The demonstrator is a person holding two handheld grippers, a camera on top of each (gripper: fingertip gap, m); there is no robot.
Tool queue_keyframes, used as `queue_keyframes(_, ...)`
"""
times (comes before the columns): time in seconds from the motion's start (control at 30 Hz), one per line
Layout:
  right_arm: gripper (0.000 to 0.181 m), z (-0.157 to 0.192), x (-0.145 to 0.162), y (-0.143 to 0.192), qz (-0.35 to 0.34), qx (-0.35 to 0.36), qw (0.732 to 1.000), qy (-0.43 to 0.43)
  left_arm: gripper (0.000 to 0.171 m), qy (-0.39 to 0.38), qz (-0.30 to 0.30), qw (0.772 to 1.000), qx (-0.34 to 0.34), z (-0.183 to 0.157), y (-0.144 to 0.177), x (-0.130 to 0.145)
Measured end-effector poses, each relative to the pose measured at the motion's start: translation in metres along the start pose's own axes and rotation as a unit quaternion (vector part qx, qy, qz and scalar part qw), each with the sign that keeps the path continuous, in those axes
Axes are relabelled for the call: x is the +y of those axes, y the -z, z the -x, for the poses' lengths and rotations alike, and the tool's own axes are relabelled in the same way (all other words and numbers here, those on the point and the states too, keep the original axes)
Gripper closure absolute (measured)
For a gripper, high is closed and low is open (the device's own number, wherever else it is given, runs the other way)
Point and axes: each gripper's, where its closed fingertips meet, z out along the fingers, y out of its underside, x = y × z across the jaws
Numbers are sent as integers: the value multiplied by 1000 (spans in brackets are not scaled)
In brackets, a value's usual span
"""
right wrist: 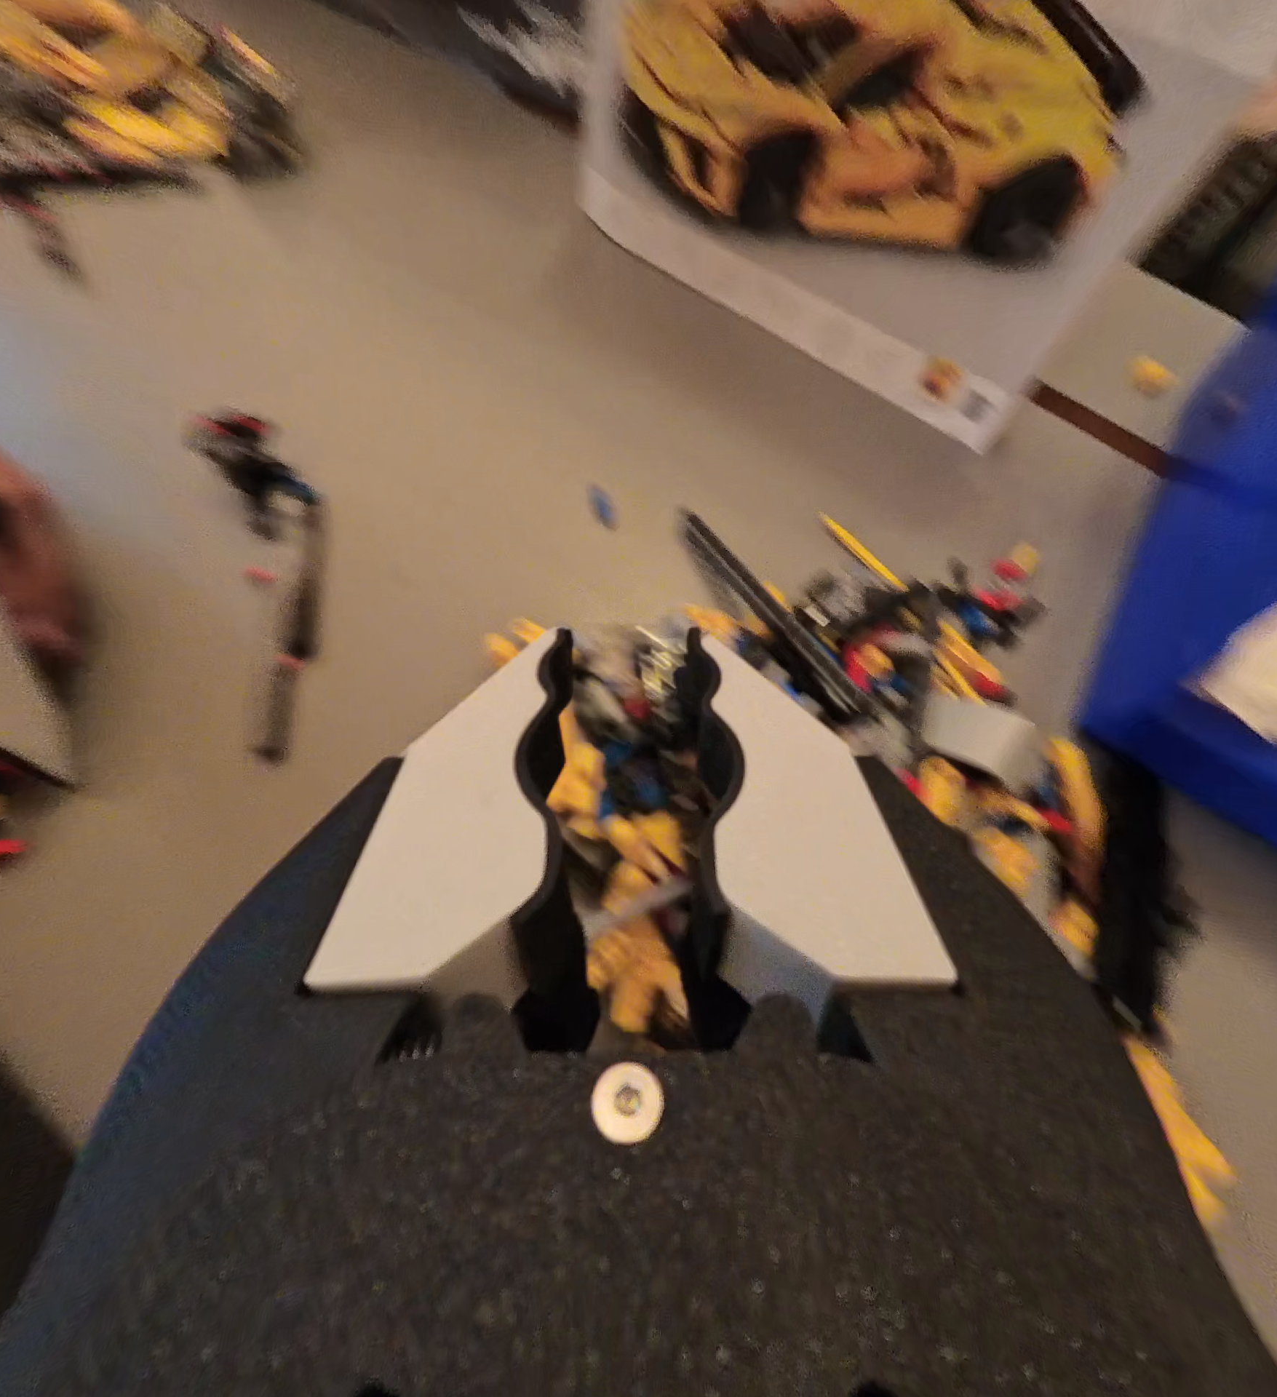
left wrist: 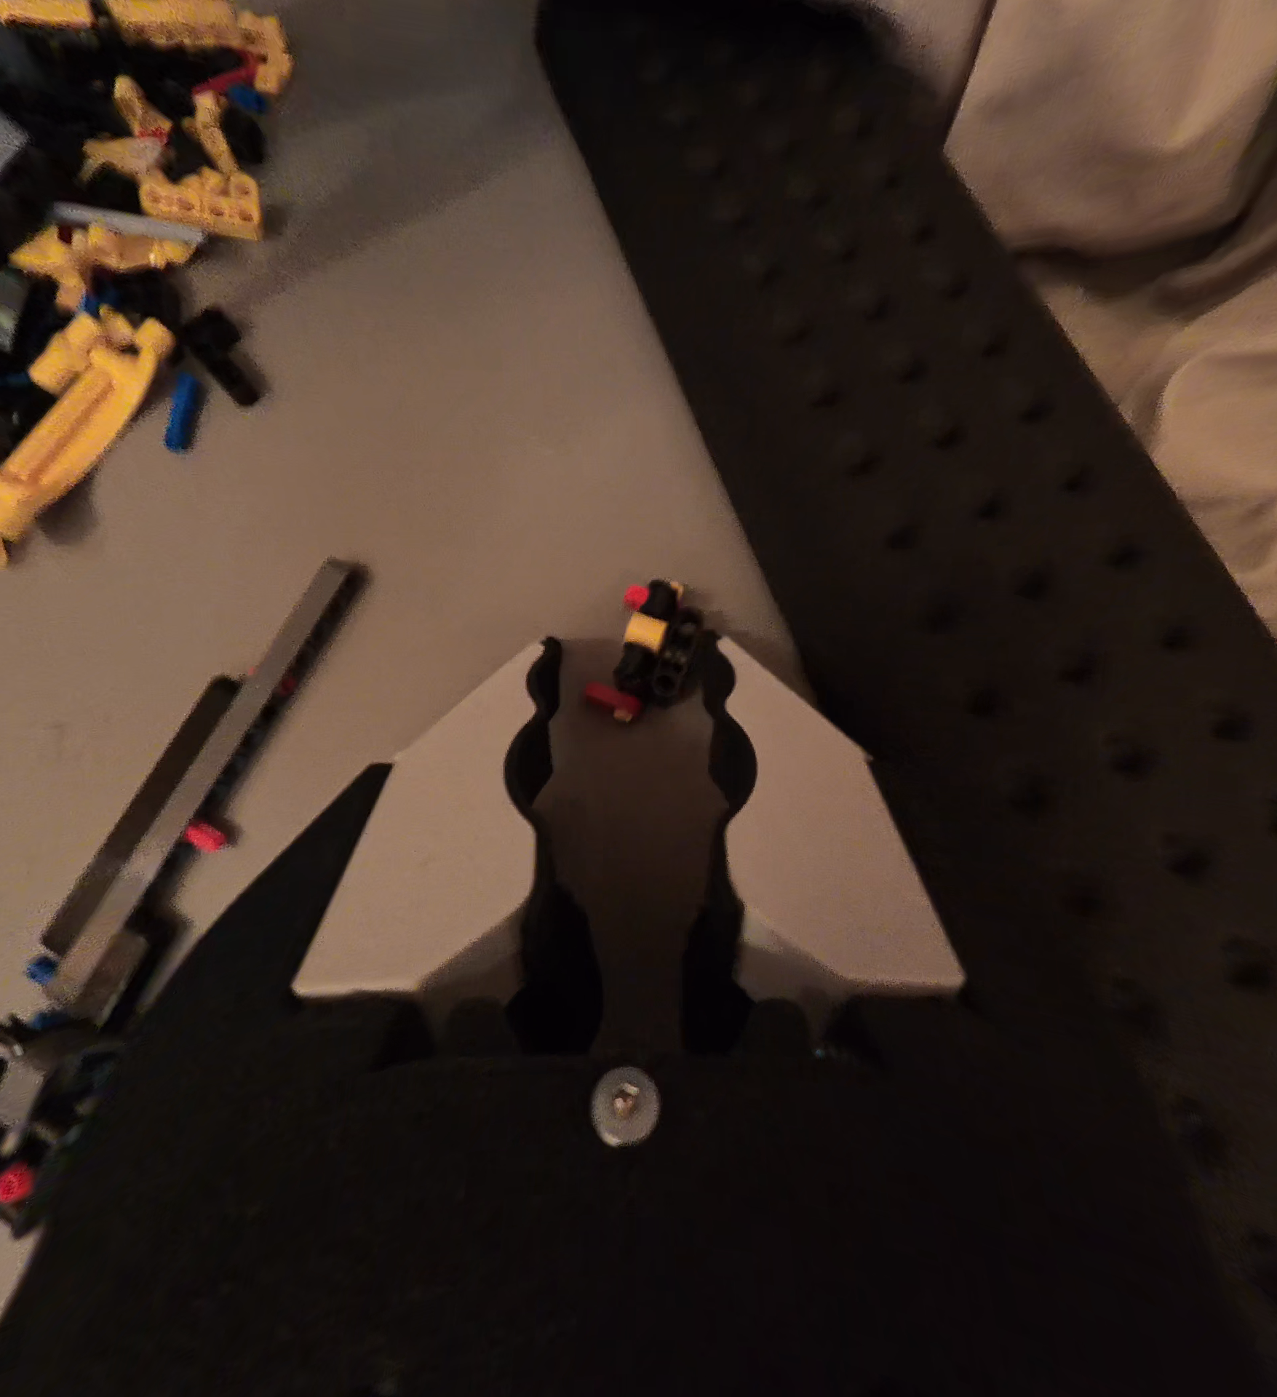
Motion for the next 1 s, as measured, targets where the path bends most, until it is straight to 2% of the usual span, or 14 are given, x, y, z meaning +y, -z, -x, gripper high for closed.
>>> queue_keyframes(0.1,156,61,-35,-3,-93,-147,984,-35,155,-54,8,998,-39,5,3,0)
queue_keyframes(0.17,157,88,-42,-10,-91,-225,965,-100,155,-76,-10,990,-116,30,20,-8)
queue_keyframes(0.27,152,122,-55,-7,-98,-363,912,-163,156,-120,-93,955,-256,68,67,-36)
queue_keyframes(0.33,158,133,-71,1,-151,-416,875,-199,155,-156,-126,925,-322,80,93,-48)
queue_keyframes(0.37,163,136,-75,1,-161,-430,862,-214,156,-170,-133,914,-344,82,101,-52)
queue_keyframes(0.53,162,149,-68,-11,-121,-443,857,-233,156,-211,-99,894,-383,87,102,-51)
queue_keyframes(0.67,175,152,-65,-14,-114,-432,866,-223,155,-206,-90,901,-371,86,93,-47)
queue_keyframes(0.8,175,148,-64,-16,-111,-412,881,-202,155,-164,-71,912,-369,90,92,-46)
queue_keyframes(0.9,175,148,-64,-12,-106,-435,869,-210,155,-175,-47,911,-372,90,92,-46)
queue_keyframes(1.0,175,147,-59,-14,-87,-438,868,-219,155,-179,-28,909,-375,92,90,-40)
